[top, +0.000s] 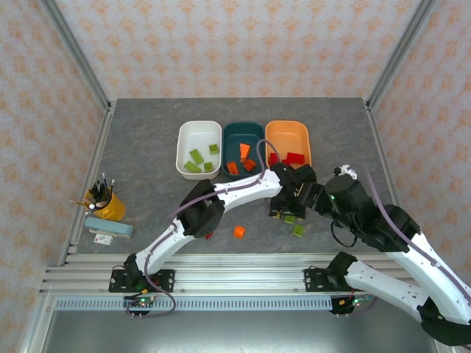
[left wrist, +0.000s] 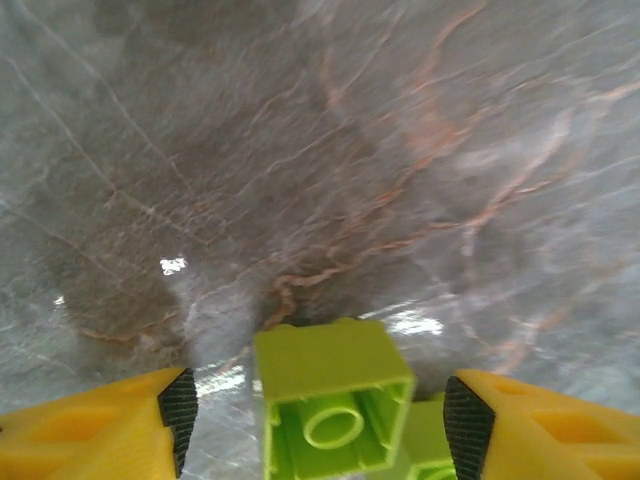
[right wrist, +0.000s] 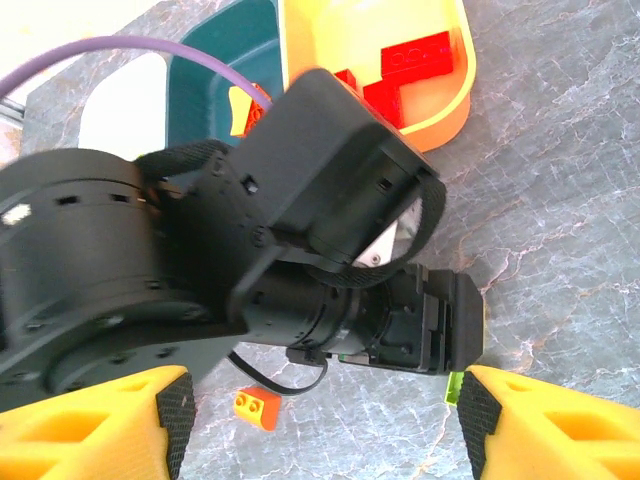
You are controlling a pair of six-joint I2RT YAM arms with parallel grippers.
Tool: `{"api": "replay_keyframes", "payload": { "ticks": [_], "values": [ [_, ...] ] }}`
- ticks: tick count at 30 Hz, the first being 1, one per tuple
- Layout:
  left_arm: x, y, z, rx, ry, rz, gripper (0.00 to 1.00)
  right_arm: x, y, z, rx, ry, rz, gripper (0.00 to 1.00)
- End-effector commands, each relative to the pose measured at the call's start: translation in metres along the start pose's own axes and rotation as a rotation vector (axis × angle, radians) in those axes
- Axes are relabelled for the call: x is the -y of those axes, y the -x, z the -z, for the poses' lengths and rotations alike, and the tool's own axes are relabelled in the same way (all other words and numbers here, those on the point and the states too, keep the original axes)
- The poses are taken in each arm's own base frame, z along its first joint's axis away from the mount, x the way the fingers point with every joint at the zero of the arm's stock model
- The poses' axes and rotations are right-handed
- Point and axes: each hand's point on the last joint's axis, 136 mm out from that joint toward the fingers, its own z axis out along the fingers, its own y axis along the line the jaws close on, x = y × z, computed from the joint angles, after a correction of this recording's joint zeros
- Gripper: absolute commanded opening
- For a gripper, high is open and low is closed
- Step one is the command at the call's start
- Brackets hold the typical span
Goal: Sort the legos into containers by color
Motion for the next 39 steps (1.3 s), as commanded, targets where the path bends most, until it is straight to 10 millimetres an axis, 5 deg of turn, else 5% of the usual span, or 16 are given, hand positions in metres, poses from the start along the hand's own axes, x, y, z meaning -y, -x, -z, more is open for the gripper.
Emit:
{"api": "replay_keyframes", "payload": {
  "ticks": [1, 10, 15, 21, 27, 34, 39],
  "values": [
    [-0.008, -0.005, 0.0, -0.005, 0.052, -0.031, 0.64, 0.0, 0.0, -0.005, 0.014, 0.0, 0.001, 0.72],
    [-0.018, 0.003, 0.003, 0.05, 0.1, -0.045, 0.3, -0.001, -0.003, -0.01, 0.005, -0.002, 0.002, 0.72],
    [-0.04, 0.018, 0.037, 0.12, 0.098, 0.011, 0.26, -0.007, -0.003, -0.01, 0.001, 0.027, 0.014, 0.72],
    [-0.108, 0.054, 0.115, 0.249, 0.055, 0.174, 0.26, -0.055, -0.003, -0.021, -0.033, 0.211, 0.053, 0.73],
    [-0.207, 0.093, 0.177, 0.355, 0.066, 0.345, 0.27, -0.113, -0.01, -0.059, -0.145, 0.303, 0.087, 0.73],
    [-0.296, 0.159, 0.204, 0.464, 0.094, 0.511, 0.27, -0.155, -0.002, -0.099, -0.193, 0.326, 0.111, 0.74],
    [-0.33, 0.204, 0.196, 0.496, 0.105, 0.577, 0.28, -0.167, 0.002, -0.124, -0.242, 0.33, 0.1, 0.74]
  ]
}}
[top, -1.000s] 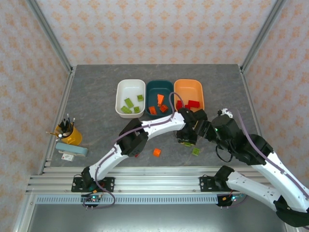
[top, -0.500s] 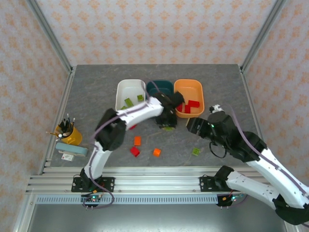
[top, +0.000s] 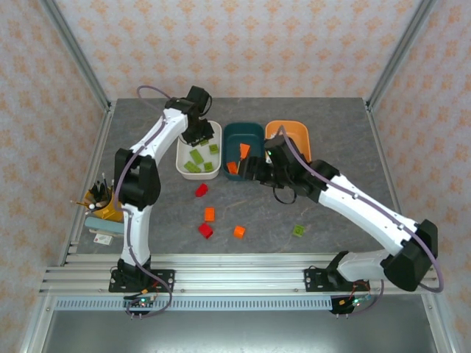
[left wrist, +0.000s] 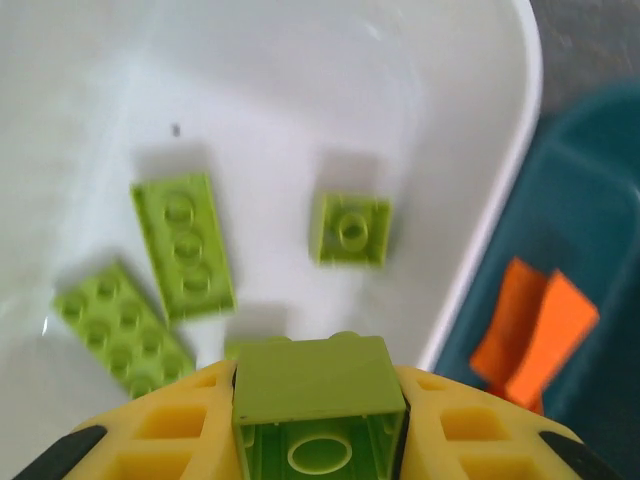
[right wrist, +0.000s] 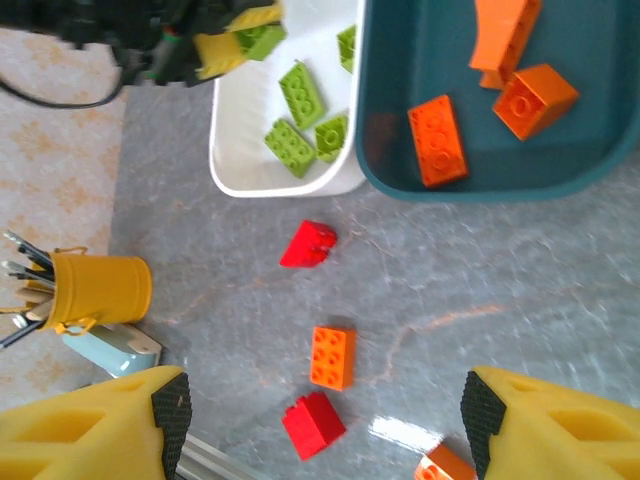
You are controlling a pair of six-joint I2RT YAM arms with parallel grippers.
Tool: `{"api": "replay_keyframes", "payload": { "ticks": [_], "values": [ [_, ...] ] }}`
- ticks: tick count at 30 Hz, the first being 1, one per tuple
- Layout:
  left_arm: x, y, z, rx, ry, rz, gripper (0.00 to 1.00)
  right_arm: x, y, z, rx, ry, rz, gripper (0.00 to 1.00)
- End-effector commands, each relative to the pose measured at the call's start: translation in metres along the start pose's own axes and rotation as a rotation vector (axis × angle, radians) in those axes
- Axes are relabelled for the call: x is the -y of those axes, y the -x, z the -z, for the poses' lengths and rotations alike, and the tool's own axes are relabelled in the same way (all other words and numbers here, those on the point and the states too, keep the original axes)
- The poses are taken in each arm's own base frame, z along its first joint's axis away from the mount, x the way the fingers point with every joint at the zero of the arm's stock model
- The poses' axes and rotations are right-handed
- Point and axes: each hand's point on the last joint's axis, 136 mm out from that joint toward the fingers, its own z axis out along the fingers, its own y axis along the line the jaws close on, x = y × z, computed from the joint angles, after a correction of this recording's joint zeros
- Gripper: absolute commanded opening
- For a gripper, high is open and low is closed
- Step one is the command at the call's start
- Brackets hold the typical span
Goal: Sort the legos into containers by color
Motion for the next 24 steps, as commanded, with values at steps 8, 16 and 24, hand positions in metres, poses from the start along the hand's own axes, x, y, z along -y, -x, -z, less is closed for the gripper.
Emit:
{"api": "replay_keyframes", "payload": {
  "ticks": [8, 16, 24],
  "values": [
    [-0.018, 0.045, -0.052, 0.018, 0.1, 0.012, 0.3, -0.001, 0.012, -0.035, -0.08, 0.012, -0.016, 0.73],
    [-0.013, 0.044, -0.023, 0.03, 0.047, 0.016, 0.59, 0.009, -0.016, -0.06, -0.213, -0.106, 0.119, 0.73],
    [-0.039, 0.018, 0.074, 0.132, 0.009, 0.037, 0.68, -0.003, -0.062, -0.103, -0.296, -0.222, 0.195, 0.73]
  ]
}}
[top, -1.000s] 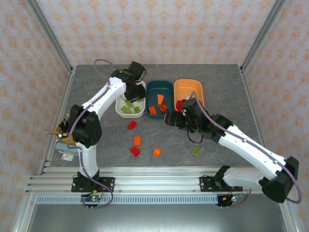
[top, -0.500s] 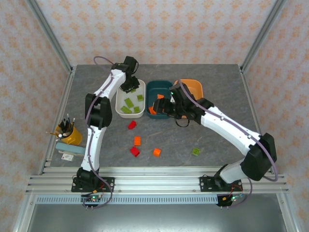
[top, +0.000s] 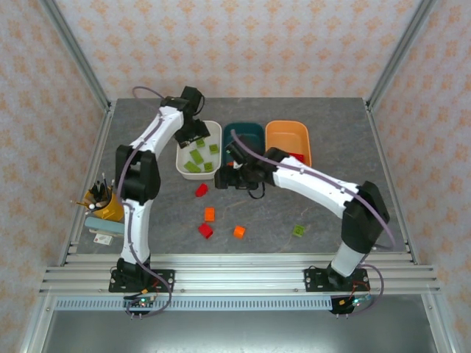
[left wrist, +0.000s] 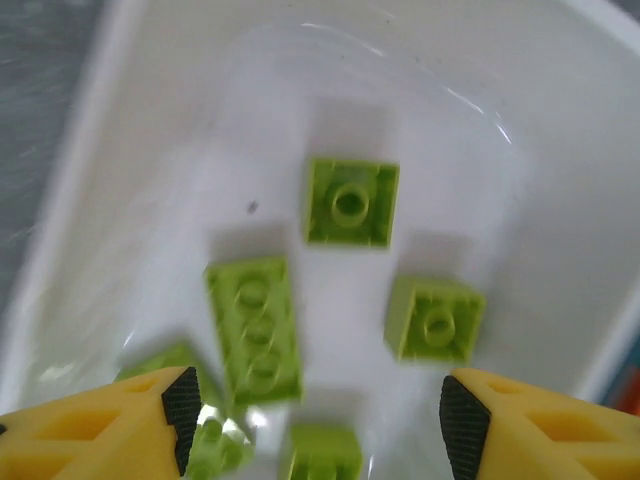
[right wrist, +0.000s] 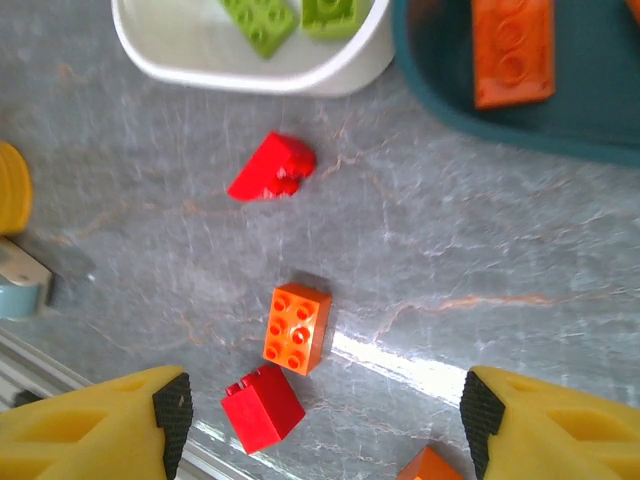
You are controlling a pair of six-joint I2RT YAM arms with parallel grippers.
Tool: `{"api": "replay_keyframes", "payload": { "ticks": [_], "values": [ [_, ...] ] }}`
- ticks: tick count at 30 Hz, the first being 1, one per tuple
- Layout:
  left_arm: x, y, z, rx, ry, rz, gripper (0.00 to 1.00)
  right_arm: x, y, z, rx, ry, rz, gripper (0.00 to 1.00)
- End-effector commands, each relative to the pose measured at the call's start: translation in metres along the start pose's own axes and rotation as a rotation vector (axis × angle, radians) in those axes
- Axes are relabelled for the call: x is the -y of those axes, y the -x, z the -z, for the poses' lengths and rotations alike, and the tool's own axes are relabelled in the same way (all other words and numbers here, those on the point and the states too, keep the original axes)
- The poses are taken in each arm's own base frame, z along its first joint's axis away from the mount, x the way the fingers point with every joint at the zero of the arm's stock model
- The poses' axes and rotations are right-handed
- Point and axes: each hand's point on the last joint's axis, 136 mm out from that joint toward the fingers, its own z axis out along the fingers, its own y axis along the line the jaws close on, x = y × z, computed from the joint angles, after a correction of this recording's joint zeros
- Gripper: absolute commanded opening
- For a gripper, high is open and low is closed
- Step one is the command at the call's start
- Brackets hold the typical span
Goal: Sort the legos into containers by color
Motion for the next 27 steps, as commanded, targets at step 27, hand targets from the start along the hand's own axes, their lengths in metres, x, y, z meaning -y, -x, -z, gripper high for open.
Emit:
{"api": "replay_keyframes", "payload": {
  "ticks": [27],
  "values": [
    [-0.194, -0.205, 0.17, 0.194, -0.111, 0.138, 0.82, -0.02, 0.02, -0.152, 0.082, -0.288, -0.299, 0.68]
  ]
}}
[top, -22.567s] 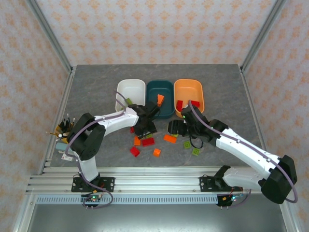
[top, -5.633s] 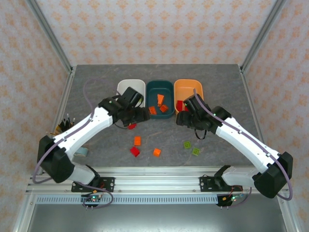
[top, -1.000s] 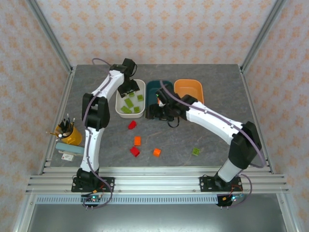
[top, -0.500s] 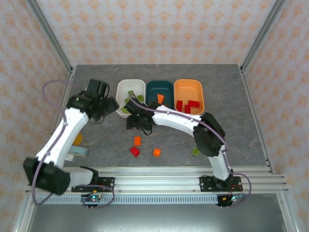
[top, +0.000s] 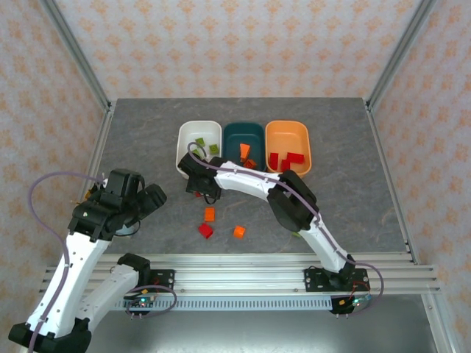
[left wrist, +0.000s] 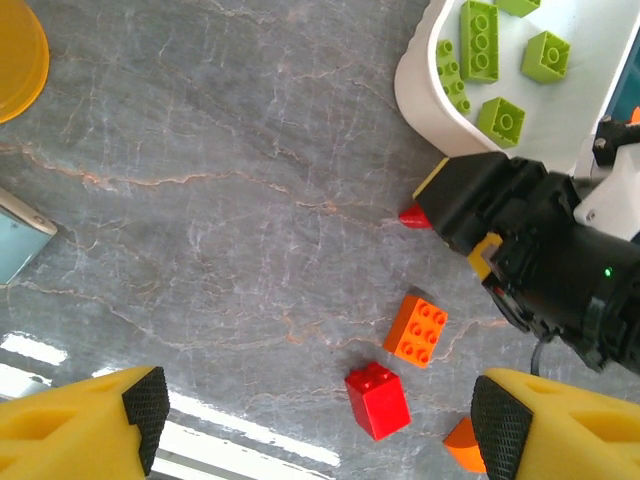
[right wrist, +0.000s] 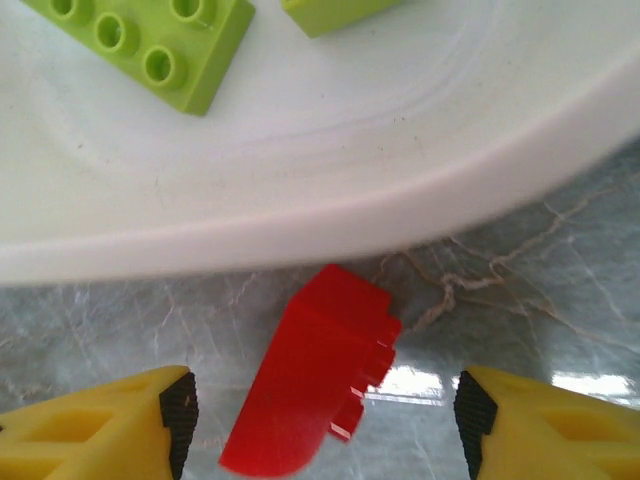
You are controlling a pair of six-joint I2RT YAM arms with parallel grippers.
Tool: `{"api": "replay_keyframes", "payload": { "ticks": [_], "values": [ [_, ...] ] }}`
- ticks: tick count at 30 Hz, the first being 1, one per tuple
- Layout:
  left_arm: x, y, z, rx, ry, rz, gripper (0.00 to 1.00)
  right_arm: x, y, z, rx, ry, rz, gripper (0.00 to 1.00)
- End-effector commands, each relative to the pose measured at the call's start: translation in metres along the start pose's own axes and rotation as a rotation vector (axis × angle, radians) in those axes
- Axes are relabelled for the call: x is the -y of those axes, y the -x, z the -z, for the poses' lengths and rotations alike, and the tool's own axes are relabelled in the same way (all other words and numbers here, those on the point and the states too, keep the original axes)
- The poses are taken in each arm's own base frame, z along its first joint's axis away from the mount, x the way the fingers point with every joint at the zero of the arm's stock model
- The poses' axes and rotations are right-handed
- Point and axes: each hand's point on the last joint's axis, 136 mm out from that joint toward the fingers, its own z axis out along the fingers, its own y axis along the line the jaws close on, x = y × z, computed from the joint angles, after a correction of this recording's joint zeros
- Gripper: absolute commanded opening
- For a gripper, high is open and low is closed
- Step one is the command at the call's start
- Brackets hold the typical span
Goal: Sort the legos into containers by color
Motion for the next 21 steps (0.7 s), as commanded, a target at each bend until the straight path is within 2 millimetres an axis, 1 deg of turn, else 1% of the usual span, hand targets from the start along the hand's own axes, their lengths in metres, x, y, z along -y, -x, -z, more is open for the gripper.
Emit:
{"api": "replay_keyframes", "payload": {
  "ticks": [1, 5, 7, 8, 11, 14, 16, 17, 19, 21],
  "values": [
    [-0.009, -0.007, 0.004, -0.015, 0.021, 0.0, 0.82, 0.008, 0.006, -0.006, 0.046, -0.064, -0.022, 0.66],
    [-0.008, -0.008, 0.005, -0.02, 0.015, -0.005, 0.81, 0.016, 0.004, -0.014, 0.041, -0.099, -0.019, 0.56],
    [-0.007, -0.008, 0.004, -0.022, 0.009, -0.006, 0.81, 0.019, 0.003, -0.016, 0.042, -0.109, -0.012, 0.48],
    [-0.005, -0.008, 0.003, -0.024, 0.0, -0.008, 0.81, 0.02, 0.003, -0.016, 0.043, -0.111, -0.004, 0.43],
    [0.007, -0.01, 0.0, -0.047, -0.05, -0.025, 0.8, 0.02, 0.004, -0.01, 0.048, -0.109, 0.03, 0.3],
    [0.02, -0.017, -0.004, -0.087, -0.121, -0.05, 0.79, 0.024, 0.004, 0.001, 0.053, -0.098, 0.071, 0.2],
    [0.029, -0.022, -0.005, -0.114, -0.167, -0.061, 0.79, 0.029, 0.004, 0.015, 0.062, -0.084, 0.091, 0.17],
    [0.035, -0.024, -0.006, -0.128, -0.198, -0.066, 0.79, 0.032, 0.003, 0.025, 0.069, -0.078, 0.101, 0.16],
    [0.05, -0.029, -0.006, -0.158, -0.267, -0.074, 0.78, 0.041, 0.006, 0.049, 0.094, -0.069, 0.121, 0.16],
    [0.067, -0.035, -0.007, -0.185, -0.331, -0.088, 0.78, 0.054, 0.011, 0.081, 0.133, -0.063, 0.128, 0.15]
  ]
}}
